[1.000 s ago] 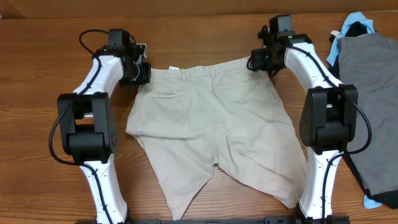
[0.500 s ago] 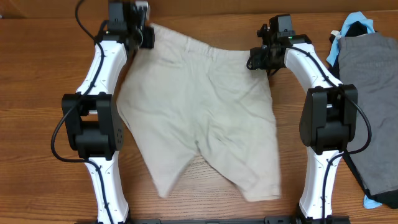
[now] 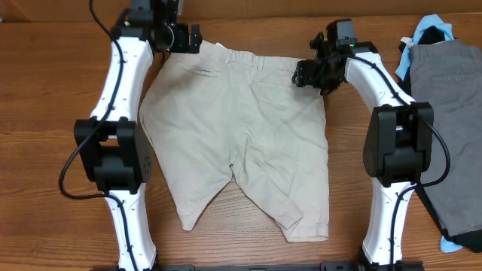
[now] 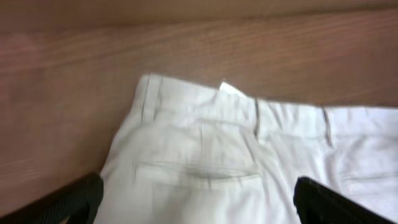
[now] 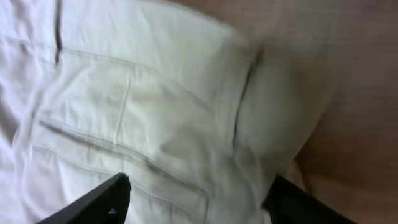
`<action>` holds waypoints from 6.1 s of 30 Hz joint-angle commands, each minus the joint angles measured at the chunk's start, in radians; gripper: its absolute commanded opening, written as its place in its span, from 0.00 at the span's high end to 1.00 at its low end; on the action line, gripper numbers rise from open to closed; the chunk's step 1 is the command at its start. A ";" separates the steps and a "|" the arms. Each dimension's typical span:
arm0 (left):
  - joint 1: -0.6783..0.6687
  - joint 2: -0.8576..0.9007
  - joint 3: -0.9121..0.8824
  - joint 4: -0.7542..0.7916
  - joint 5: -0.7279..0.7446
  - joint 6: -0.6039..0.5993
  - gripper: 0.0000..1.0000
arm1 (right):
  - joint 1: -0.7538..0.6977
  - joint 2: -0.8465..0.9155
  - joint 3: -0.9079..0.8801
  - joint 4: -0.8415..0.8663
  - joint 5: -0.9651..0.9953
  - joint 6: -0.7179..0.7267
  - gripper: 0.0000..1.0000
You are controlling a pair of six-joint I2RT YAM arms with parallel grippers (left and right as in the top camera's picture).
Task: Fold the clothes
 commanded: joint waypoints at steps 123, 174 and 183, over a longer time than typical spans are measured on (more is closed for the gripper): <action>-0.108 0.279 0.291 -0.361 -0.099 0.057 0.96 | 0.044 -0.377 -0.137 -0.300 -0.104 0.058 0.25; -0.150 -0.098 0.323 -0.268 -0.203 -0.026 0.96 | 0.543 -0.428 -0.549 -0.211 0.038 0.445 0.96; -0.136 -0.171 0.323 -0.494 -0.440 -0.151 0.96 | 0.256 -0.591 -0.540 -0.335 -0.040 0.132 0.96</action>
